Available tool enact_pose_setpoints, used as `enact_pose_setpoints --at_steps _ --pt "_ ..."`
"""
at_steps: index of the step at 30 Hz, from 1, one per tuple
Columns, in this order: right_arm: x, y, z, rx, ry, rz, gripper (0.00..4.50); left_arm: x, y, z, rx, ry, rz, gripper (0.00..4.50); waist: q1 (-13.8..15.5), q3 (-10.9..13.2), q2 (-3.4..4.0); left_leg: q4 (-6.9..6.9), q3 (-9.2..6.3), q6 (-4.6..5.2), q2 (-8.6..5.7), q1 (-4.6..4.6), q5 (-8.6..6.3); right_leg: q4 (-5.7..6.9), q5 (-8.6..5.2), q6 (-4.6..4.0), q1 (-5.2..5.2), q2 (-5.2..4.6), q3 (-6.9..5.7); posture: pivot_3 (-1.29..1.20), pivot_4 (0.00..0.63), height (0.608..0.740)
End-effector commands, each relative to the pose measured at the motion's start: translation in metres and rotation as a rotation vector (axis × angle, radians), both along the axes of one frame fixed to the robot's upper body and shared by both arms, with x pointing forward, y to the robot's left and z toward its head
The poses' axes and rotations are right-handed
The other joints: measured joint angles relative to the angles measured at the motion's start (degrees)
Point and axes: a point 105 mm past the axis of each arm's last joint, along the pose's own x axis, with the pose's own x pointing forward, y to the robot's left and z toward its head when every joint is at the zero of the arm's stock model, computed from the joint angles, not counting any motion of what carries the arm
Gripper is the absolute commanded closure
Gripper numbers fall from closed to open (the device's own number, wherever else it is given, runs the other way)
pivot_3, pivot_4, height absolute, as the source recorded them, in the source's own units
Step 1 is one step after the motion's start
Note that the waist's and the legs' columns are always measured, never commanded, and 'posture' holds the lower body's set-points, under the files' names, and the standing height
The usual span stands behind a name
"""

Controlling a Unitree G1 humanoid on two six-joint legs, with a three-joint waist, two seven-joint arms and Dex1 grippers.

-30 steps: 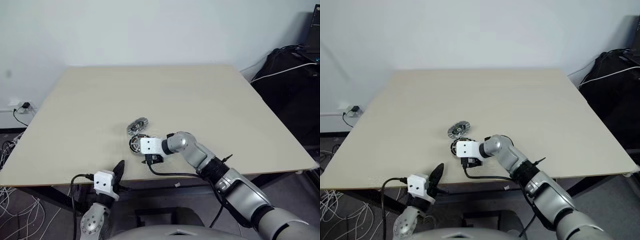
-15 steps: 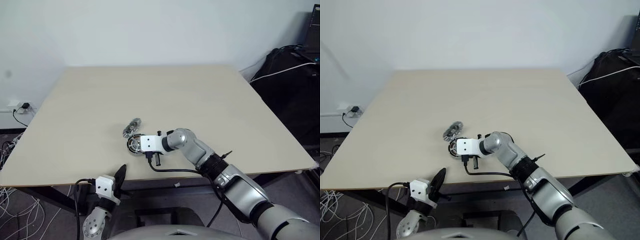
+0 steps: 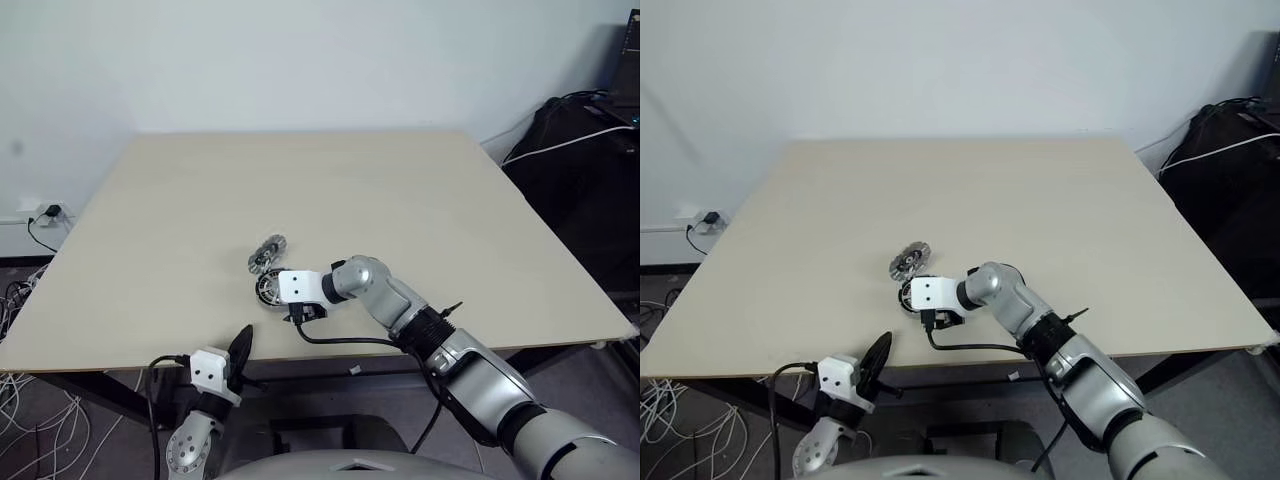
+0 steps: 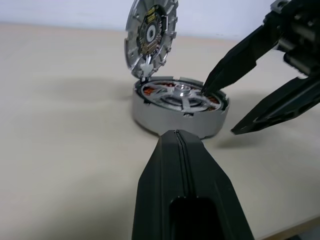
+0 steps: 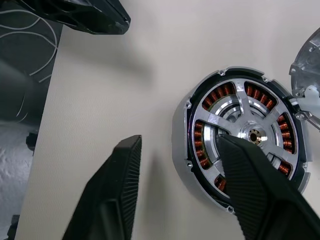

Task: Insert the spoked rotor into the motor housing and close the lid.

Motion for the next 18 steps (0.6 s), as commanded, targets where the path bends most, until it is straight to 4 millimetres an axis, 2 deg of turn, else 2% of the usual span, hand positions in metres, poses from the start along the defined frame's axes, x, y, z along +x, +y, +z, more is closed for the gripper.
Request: enact_pose_setpoints --at_steps 1,16,17,18 --pt "0.005 0.006 0.013 0.036 -0.033 0.012 1.97 0.006 -0.007 0.018 -0.006 -0.056 -0.014 4.50 0.00 0.00 0.00 0.00 0.00 0.00 0.00 0.00 0.00 0.00 0.00 0.00 0.00 0.00 0.00 0.00 0.000 0.740" --pt "0.016 0.007 0.000 -0.004 0.006 -0.049 1.97 0.004 -0.010 0.023 -0.014 -0.046 -0.017 4.50 -0.06 -0.01 0.02 0.00 0.01 -0.01 -0.02 0.01 0.01 0.01 0.00 0.00 0.01 0.02 -0.01 0.00 0.000 0.740" --pt "0.017 0.007 0.000 -0.004 0.006 -0.052 2.36 0.004 -0.010 0.024 -0.015 -0.046 -0.016 4.50 -0.06 -0.01 0.03 0.00 0.01 -0.01 -0.02 0.01 0.01 0.01 0.00 -0.01 0.01 0.02 -0.01 0.00 0.000 0.740" --pt "0.017 0.007 0.000 -0.004 0.005 -0.053 2.57 0.004 -0.011 0.025 -0.016 -0.047 -0.015 4.50 -0.05 -0.02 0.04 0.00 0.01 -0.01 -0.01 0.02 0.01 0.01 0.00 -0.01 0.01 0.02 -0.01 0.00 0.000 0.740"
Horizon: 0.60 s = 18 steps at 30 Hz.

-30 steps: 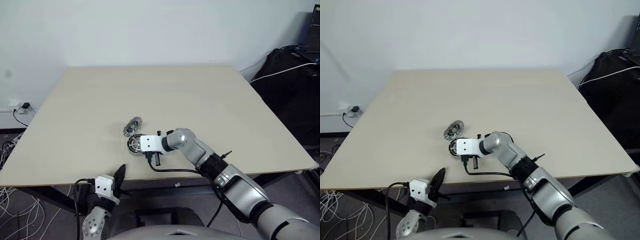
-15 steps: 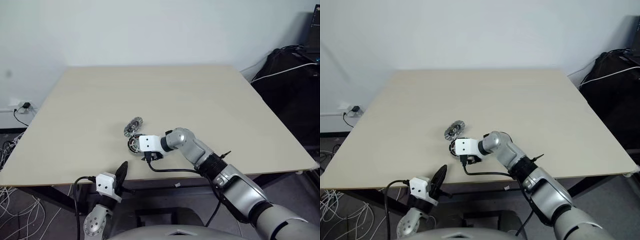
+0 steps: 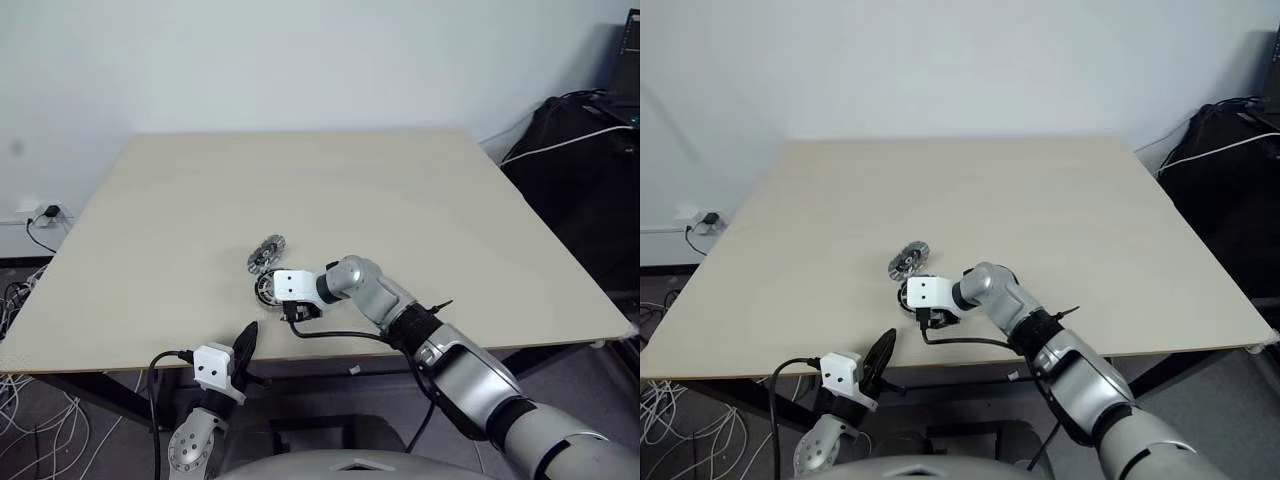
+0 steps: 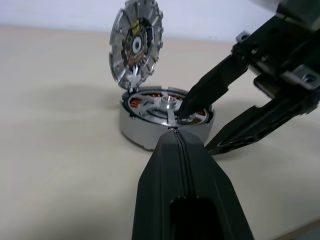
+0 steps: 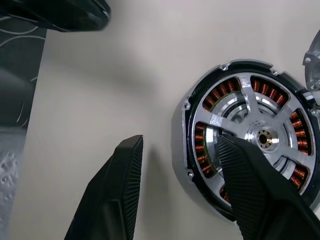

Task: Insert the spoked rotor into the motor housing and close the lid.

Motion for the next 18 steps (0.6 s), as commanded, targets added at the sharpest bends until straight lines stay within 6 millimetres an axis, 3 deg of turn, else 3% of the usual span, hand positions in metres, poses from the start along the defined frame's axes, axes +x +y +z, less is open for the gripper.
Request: enact_pose_setpoints --at_steps 1,6,13,18 --pt "0.010 0.001 0.010 0.014 -0.035 -0.015 2.89 0.003 -0.005 0.015 -0.009 -0.049 -0.002 4.50 0.02 -0.01 0.01 0.00 0.00 0.00 0.00 0.01 0.00 0.00 0.00 0.00 0.00 0.00 0.00 0.00 0.000 0.740" --pt "0.010 0.000 0.010 0.015 -0.032 -0.019 4.47 0.005 -0.001 0.014 -0.011 -0.040 -0.001 4.50 0.00 0.00 0.01 0.00 -0.01 -0.01 0.00 0.01 0.01 0.02 0.00 0.00 0.00 0.00 0.00 0.00 0.000 0.740" --pt "0.011 -0.002 0.010 0.025 -0.029 -0.039 4.49 0.005 0.001 0.006 -0.013 -0.024 -0.009 4.50 0.01 0.00 0.03 0.01 -0.01 -0.04 0.00 0.03 0.09 0.04 0.07 -0.10 0.00 0.01 -0.01 0.00 0.000 0.740" --pt "0.022 -0.008 0.023 0.083 -0.068 -0.148 4.49 0.005 0.001 0.002 -0.016 -0.019 -0.012 4.50 0.13 0.01 0.02 0.01 -0.01 -0.04 0.00 0.01 0.10 0.04 0.07 -0.10 -0.01 0.01 -0.01 0.00 0.000 0.740"
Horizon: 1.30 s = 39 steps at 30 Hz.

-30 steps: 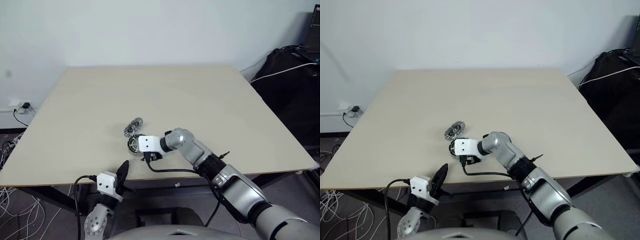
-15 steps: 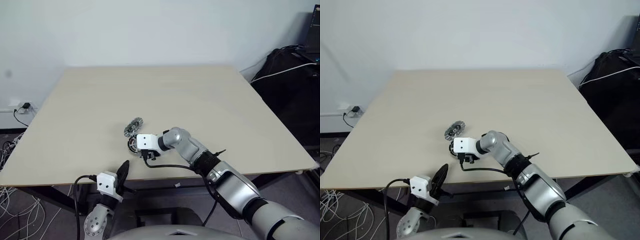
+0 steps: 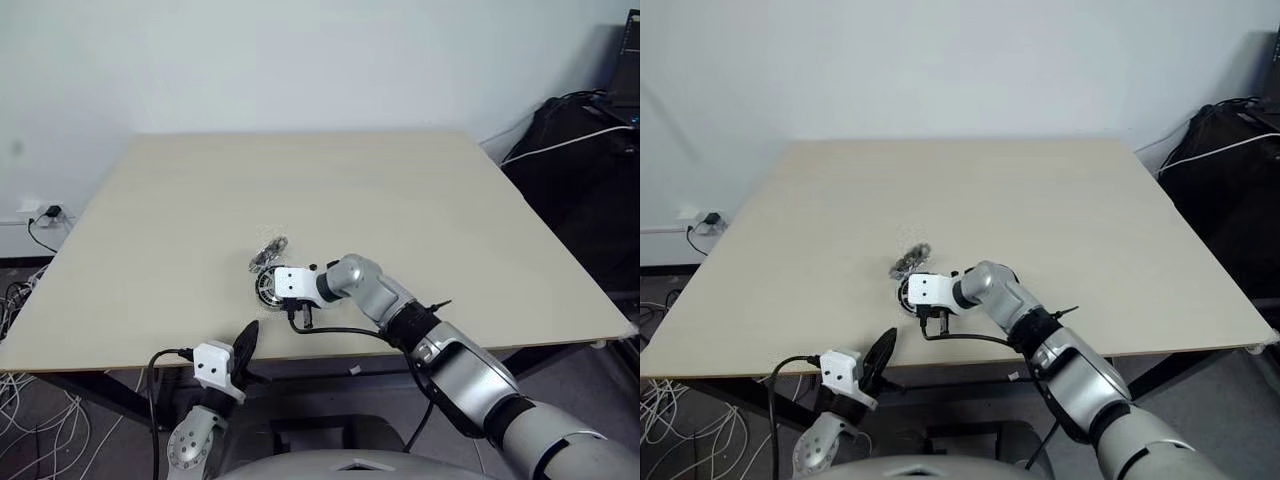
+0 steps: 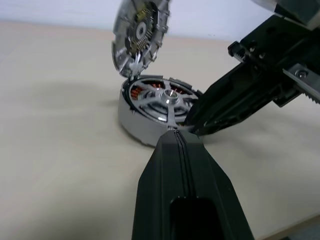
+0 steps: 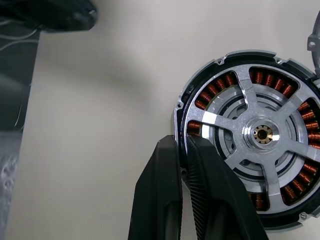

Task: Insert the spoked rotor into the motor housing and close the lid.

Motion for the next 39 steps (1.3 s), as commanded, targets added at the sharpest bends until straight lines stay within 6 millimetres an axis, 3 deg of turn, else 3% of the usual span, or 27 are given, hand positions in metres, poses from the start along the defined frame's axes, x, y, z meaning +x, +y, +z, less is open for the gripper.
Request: enact_pose_setpoints --at_steps 1,12,19,30,39 --pt "0.021 -0.009 0.028 0.077 -0.088 -0.132 4.49 0.004 0.001 0.004 -0.010 -0.039 -0.001 4.50 0.13 0.01 0.00 0.01 -0.01 0.00 0.02 -0.01 0.00 0.00 0.00 0.00 0.00 -0.01 0.00 0.00 0.000 0.740" --pt "0.004 -0.062 0.048 0.129 0.101 -0.483 4.49 0.000 0.002 -0.010 -0.038 -0.016 0.003 4.50 0.18 0.01 0.02 0.02 -0.05 0.09 0.01 -0.44 -0.07 -0.13 -0.01 -0.01 -0.34 -0.05 -0.05 0.00 0.000 0.740" --pt "-0.015 -0.077 0.056 0.192 0.334 -0.743 4.49 -0.001 0.002 -0.021 -0.046 0.000 -0.001 4.50 0.38 0.01 0.01 0.06 -0.15 0.09 0.12 -0.43 -0.07 -0.09 -0.02 -0.03 -0.33 -0.10 -0.12 0.00 0.000 0.740" --pt "-0.032 -0.062 0.047 0.193 0.517 -0.887 4.49 0.002 -0.003 -0.017 -0.057 -0.010 -0.027 4.50 0.35 -0.01 0.03 0.12 -0.23 0.09 0.02 -0.86 -0.05 -0.08 0.01 0.00 -0.68 -0.10 -0.19 0.00 0.000 0.740" --pt "-0.028 -0.039 0.031 0.198 0.542 -0.920 4.49 0.001 0.001 -0.018 -0.061 0.001 -0.016 4.50 -0.27 -0.19 -0.12 0.15 -0.19 0.08 -0.05 -0.83 -0.05 -0.07 0.03 0.03 -0.65 -0.03 -0.18 0.00 0.000 0.740"
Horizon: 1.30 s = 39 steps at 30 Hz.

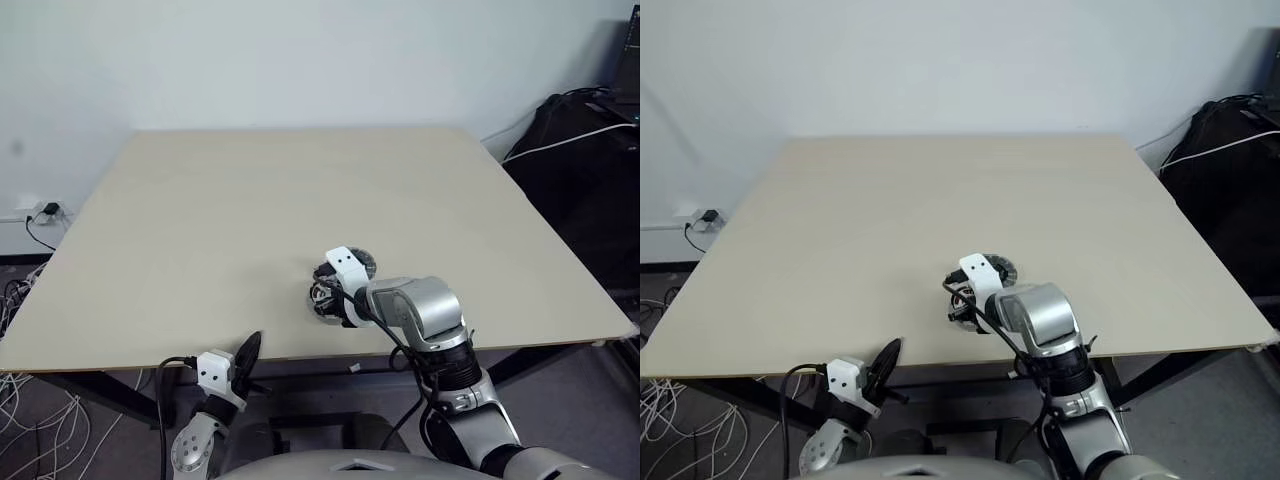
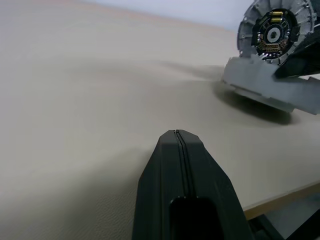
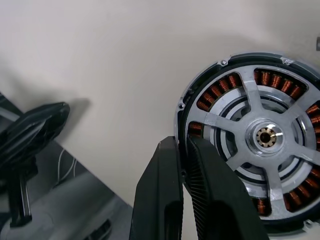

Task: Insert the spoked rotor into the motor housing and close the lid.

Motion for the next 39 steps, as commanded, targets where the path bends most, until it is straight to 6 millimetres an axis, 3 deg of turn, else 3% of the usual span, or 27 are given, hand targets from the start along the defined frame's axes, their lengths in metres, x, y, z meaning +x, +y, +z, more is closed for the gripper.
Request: enact_pose_setpoints --at_steps 1,2,6,11,16,20,23,27,39 --pt "0.006 0.012 0.000 0.037 -0.020 -0.011 4.49 0.005 0.001 0.011 -0.001 -0.047 0.006 4.50 -0.24 -0.11 -0.10 0.01 0.00 -0.01 0.01 0.04 0.01 0.01 0.01 -0.02 0.03 0.02 0.00 0.00 0.000 0.740" --pt "0.007 0.015 -0.001 0.042 -0.019 -0.013 4.49 0.005 0.002 0.012 0.000 -0.049 0.007 4.50 -0.39 -0.15 -0.15 0.01 0.00 -0.02 0.03 0.09 0.01 0.01 0.02 -0.04 0.08 0.03 0.00 0.00 0.000 0.740" --pt "0.008 0.028 -0.002 0.074 -0.011 -0.017 3.19 0.004 0.002 0.013 0.001 -0.049 0.010 4.50 -1.09 -0.07 -0.09 0.02 -0.03 -0.04 0.30 0.61 0.02 0.02 0.02 -0.04 0.43 0.01 -0.02 0.00 0.000 0.740" --pt "0.003 0.052 0.014 0.172 -0.030 0.050 1.62 0.002 0.003 0.010 -0.002 -0.038 0.011 4.50 -1.20 -0.07 -0.08 0.01 -0.06 -0.03 0.29 0.66 0.02 0.01 0.02 -0.06 0.37 -0.01 -0.03 0.00 0.000 0.740" --pt "-0.003 0.062 0.035 0.191 -0.234 0.284 1.62 0.003 0.002 0.008 -0.005 -0.031 0.001 4.50 -1.07 -0.05 -0.05 0.00 -0.12 0.00 0.22 0.41 0.00 -0.06 0.01 -0.07 0.38 -0.05 -0.04 0.00 0.000 0.740" --pt "-0.001 0.044 0.031 -0.010 -0.560 0.599 1.62 0.006 -0.003 0.018 -0.011 -0.052 -0.006 4.50 -1.10 -0.02 -0.09 0.04 -0.15 0.17 0.08 0.47 -0.08 -0.17 -0.03 -0.02 0.35 -0.18 -0.10 0.00 0.000 0.740" --pt "-0.001 0.028 0.025 -0.085 -0.633 0.756 1.62 0.006 -0.007 0.022 -0.014 -0.055 -0.009 4.50 -1.14 0.01 -0.16 0.04 -0.13 0.20 0.05 0.51 -0.10 -0.18 -0.07 0.06 0.42 -0.21 -0.09 0.00 0.000 0.740" --pt "-0.002 0.009 0.024 -0.133 -0.662 0.909 1.62 0.006 -0.009 0.024 -0.015 -0.050 -0.010 4.50 -1.07 0.04 -0.18 0.03 -0.11 0.19 0.03 0.46 -0.09 -0.13 -0.07 0.06 0.56 -0.08 -0.06 0.00 0.000 0.740" --pt "-0.011 -0.021 0.020 -0.181 -0.568 1.080 1.62 0.008 -0.006 0.023 -0.011 -0.044 -0.014 4.50 0.60 0.07 -0.24 0.04 -0.12 0.19 0.12 0.54 -0.09 -0.15 -0.08 0.04 0.44 -0.16 -0.07 0.00 0.000 0.740"
